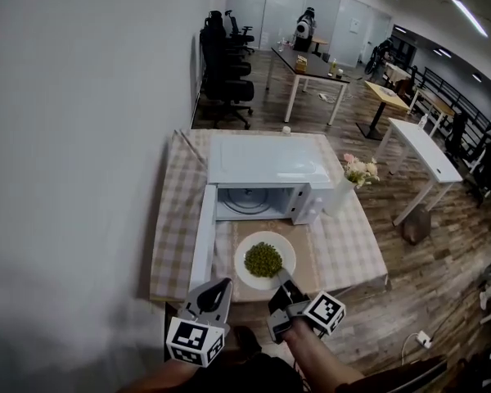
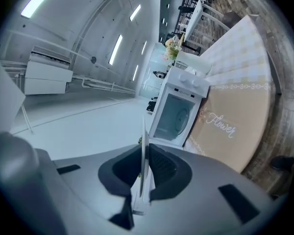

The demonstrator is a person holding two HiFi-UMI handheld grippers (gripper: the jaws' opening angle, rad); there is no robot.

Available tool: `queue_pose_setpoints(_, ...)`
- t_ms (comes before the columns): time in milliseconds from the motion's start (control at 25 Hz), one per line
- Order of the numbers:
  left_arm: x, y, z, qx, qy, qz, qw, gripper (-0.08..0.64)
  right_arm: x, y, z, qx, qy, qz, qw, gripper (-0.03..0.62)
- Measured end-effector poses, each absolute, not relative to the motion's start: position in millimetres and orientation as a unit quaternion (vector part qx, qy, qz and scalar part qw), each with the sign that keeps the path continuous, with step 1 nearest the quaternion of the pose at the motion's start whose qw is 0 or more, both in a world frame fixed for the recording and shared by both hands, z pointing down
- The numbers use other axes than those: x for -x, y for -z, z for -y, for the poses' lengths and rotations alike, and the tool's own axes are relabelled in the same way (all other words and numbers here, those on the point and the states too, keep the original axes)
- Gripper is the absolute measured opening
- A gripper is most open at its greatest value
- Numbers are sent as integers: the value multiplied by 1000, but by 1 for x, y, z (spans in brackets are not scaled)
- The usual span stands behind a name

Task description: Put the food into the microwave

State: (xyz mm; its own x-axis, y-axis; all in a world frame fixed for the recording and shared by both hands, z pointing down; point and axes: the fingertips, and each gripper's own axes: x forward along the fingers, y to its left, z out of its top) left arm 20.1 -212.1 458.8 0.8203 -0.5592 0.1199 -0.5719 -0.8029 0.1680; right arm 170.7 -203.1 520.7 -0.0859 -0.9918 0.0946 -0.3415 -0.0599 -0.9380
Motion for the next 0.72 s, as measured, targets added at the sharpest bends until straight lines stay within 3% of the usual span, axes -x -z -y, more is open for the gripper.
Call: queue_pose_setpoints(720, -92, -473, 288, -930, -56, 344, 118, 8, -230, -556, 309, 549, 488, -591, 333, 35)
